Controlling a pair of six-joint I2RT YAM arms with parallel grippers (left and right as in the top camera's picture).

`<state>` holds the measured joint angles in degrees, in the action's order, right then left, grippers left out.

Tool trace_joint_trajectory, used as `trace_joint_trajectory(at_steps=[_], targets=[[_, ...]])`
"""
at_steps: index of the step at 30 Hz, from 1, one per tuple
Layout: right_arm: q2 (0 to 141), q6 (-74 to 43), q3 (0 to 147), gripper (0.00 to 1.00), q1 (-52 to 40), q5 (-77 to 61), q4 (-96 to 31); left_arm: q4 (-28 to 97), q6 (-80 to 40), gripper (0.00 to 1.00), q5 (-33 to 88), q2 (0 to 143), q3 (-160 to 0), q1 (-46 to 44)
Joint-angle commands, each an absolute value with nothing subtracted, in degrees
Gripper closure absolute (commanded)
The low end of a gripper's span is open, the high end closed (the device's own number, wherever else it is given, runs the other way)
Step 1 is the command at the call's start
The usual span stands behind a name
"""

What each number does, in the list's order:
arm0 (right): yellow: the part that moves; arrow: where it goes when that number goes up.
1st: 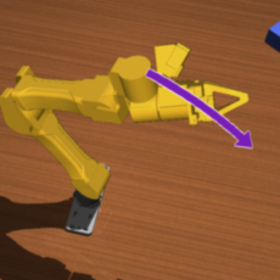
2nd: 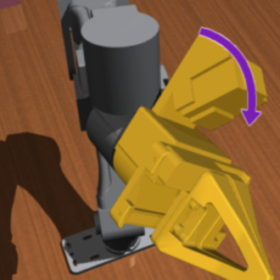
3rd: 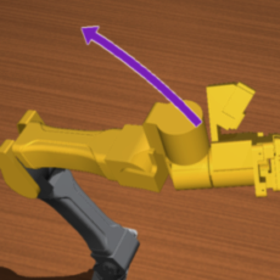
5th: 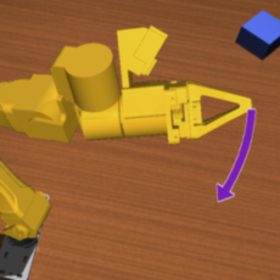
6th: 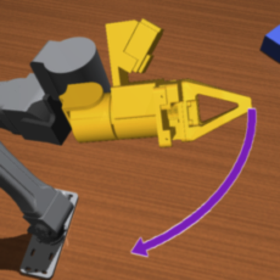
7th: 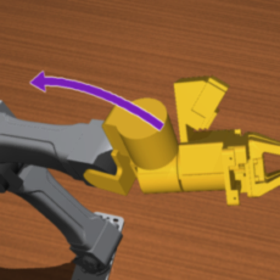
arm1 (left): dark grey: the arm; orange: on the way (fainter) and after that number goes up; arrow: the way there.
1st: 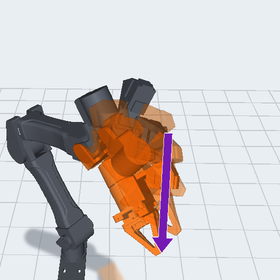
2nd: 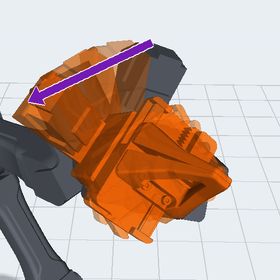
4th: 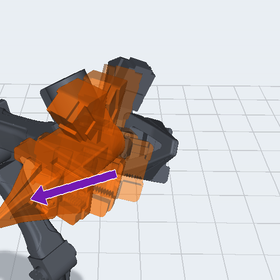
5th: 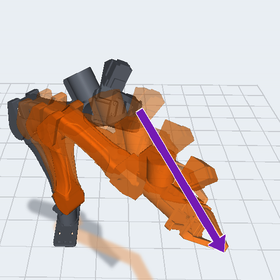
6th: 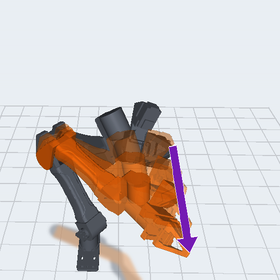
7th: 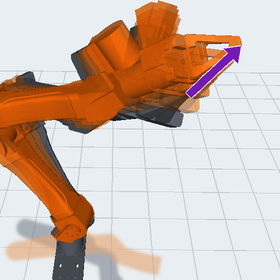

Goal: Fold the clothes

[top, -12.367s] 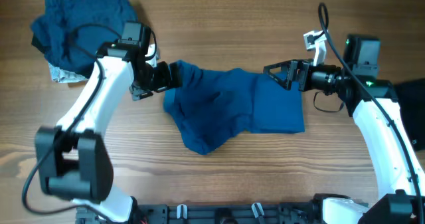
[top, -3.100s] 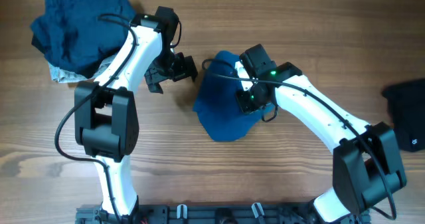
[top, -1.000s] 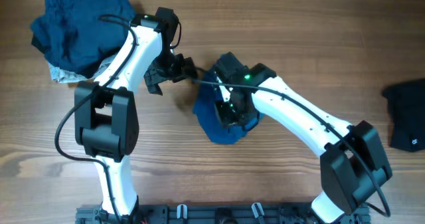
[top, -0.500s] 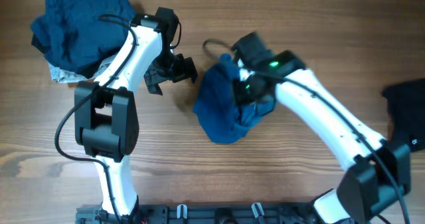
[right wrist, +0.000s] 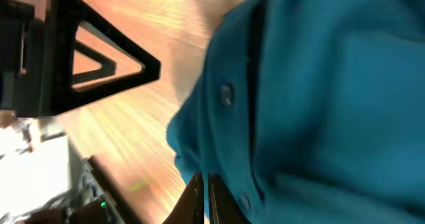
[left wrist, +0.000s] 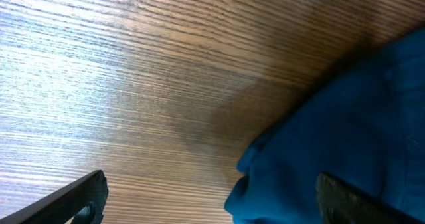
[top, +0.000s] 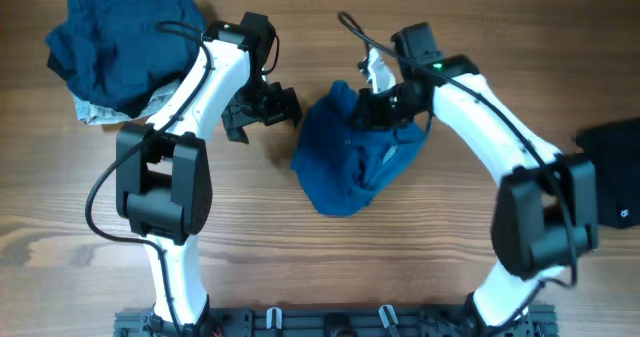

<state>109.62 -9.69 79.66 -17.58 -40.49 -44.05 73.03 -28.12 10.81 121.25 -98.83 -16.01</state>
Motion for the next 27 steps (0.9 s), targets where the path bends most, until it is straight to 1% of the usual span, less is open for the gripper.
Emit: trace_joint_trajectory(at_steps=[1,3,8,10,14,15,19,23,27], targets=[[115.2,-6.3,80.2,0.96,-16.8,-49.4,-41.1,72.9,-27.2,0.0,11.3,121.2,-98.5,-16.0],[119.2,-6.1,80.2,0.96,-14.9,-49.6,-37.9,73.1,-27.1,0.0,11.3,121.2,-98.5,-16.0],[125.6,-5.7,80.2,0.95,-9.7,-56.6,-30.1,73.3,-25.9,0.0,11.3,121.2,-98.5,-16.0],[125.6,-2.6,80.3,0.94,-8.9,-60.8,-29.8,73.3,-25.8,0.0,11.3,121.2,-98.5,-16.0],[121.8,-1.6,80.7,0.92,-8.9,-67.9,-29.1,73.2,-25.7,0.0,11.3,121.2,-98.5,-16.0],[119.8,-1.8,80.7,0.92,-8.9,-69.6,-29.2,73.3,-25.7,0.0,11.0,121.2,-98.5,-16.0],[112.9,-9.3,80.7,0.9,-9.7,-71.0,-30.7,72.9,-25.7,0.0,10.9,121.2,-98.5,-16.0],[111.7,-6.2,79.6,0.9,-11.8,-66.3,-40.9,72.9,-25.7,0.0,10.9,121.2,-98.5,-16.0],[112.1,-5.2,73.4,0.9,-13.9,-66.4,-41.3,72.8,-25.7,0.0,10.9,121.2,-98.5,-16.0]])
